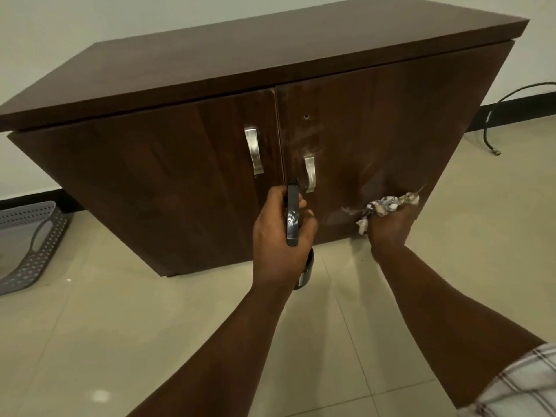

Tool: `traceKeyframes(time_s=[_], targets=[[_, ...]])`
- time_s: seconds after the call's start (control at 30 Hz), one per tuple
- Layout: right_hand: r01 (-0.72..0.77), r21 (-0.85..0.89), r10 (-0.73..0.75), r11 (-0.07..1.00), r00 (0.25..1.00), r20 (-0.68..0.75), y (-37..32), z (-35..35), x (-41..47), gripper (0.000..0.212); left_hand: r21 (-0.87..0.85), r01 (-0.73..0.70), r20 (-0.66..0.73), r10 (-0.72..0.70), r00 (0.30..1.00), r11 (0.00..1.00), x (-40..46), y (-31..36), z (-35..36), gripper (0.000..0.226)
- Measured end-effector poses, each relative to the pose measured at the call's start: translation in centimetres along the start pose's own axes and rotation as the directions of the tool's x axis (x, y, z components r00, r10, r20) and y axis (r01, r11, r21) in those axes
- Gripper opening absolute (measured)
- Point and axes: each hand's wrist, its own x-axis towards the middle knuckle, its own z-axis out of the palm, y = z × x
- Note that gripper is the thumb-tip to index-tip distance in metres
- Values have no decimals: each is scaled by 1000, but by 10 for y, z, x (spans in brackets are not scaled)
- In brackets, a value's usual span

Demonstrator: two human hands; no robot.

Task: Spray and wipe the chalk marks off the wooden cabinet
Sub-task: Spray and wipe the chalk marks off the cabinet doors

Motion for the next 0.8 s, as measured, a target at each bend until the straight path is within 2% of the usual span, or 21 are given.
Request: traceKeyframes(time_s=[0.1, 0.17, 0.2, 0.23, 0.27, 0.3, 0.37, 0.43, 0.5, 0.6, 0.7, 0.77, 0.8], targets=[[-90, 77, 81, 993, 991, 108, -13, 13, -27, 70, 8, 8, -10, -8, 1000, 1000, 1, 0, -2, 21], [-255, 190, 218, 948, 956, 196, -31, 15, -46, 78, 22, 11, -13, -11, 1000, 1000, 1, 3, -3, 22], [-376, 275, 303, 885, 913, 273, -39, 16, -49, 70, 29, 9, -16, -8, 1000, 1000, 2, 4, -4, 22], [-497, 340, 378, 798, 853, 361, -46, 16, -51, 50, 37, 5, -19, -4, 1000, 999, 3, 5, -4, 22], [-595, 351, 429, 723, 785, 447, -58, 10, -50, 27, 38, -3, -26, 4, 1000, 999, 4, 8, -5, 22], [-684, 337, 470, 647, 705, 531, -66, 6, -49, 16, 38, -12, -31, 13, 999, 999, 5, 10, -5, 21], [-756, 296, 490, 583, 618, 614, -81, -3, -47, 17, 32, -26, -38, 27, 999, 999, 6, 17, -7, 21], [-773, 313, 491, 552, 605, 627, -98, -11, -43, 18, 30, -30, -44, 31, 999, 999, 6, 22, -8, 20], [-760, 347, 501, 549, 632, 592, -114, -16, -34, 21, 33, -31, -49, 33, 998, 999, 5, 25, -9, 20], [-686, 548, 471, 479, 727, 499, -130, -18, -18, 30, 34, -30, -56, 31, 998, 999, 3, 26, -13, 19], [-530, 641, 442, 555, 841, 313, -139, -21, -16, 32, 38, -17, -61, 19, 998, 999, 0, 29, -18, 18], [-510, 574, 423, 640, 858, 290, -140, -25, -22, 27, 47, -13, -69, 16, 998, 999, -1, 30, -21, 19], [-534, 598, 452, 598, 841, 299, -135, -23, -22, 26, 47, -11, -73, 14, 997, 999, -1, 30, -23, 19]])
